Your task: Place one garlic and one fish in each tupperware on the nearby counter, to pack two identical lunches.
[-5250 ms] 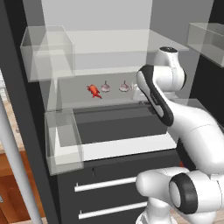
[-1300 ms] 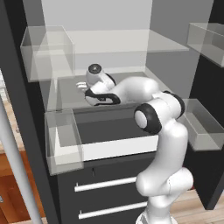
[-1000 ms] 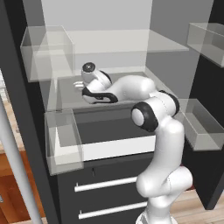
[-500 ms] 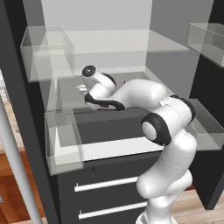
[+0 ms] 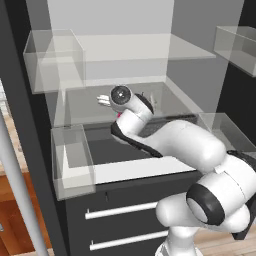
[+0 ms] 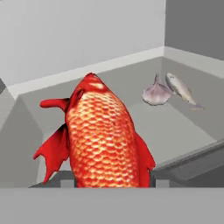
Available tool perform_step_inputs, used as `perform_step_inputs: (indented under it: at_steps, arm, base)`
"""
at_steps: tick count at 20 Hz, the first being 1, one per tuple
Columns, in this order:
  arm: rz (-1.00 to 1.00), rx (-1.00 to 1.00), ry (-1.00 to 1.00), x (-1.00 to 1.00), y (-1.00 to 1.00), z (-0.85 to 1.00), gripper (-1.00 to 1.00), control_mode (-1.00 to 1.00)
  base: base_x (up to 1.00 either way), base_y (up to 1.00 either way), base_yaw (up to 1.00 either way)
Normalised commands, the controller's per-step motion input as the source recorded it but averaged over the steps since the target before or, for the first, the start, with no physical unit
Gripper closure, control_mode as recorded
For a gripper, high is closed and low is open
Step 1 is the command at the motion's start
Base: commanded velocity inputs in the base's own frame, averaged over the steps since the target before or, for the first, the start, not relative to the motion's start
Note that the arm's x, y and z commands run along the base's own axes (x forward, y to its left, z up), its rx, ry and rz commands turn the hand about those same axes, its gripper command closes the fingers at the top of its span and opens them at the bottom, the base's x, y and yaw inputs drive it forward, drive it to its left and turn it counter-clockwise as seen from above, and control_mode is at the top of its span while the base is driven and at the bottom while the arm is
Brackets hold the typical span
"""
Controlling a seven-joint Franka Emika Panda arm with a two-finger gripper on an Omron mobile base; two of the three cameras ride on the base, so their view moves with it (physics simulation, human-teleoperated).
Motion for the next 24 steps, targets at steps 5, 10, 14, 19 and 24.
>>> perform_step_inputs:
  at_steps: [5, 10, 14, 19, 24]
  arm:
    - [0.11, 0.04, 0.02, -0.98, -0.08, 0.63, 1.00, -1.00]
    - [0.03, -0.07, 0.42, -0.68, 0.00, 0.77, 1.00, -1.00]
    - [0.00, -0.15, 0.42, -0.76, -0.11, 0.16, 1.00, -1.00]
    - [0.00, -0.06, 0.08, -0.87, -0.30, -0.15, 1.00, -1.00]
    - [-0.02, 0.00, -0.02, -0.33, -0.36, -0.04, 1.00, -1.00]
  base:
    - [0.00, 0.00, 0.00]
    - [0.00, 0.00, 0.00]
    - [0.00, 0.00, 0.00]
    - [0.00, 0.00, 0.00]
    - [0.00, 0.00, 0.00]
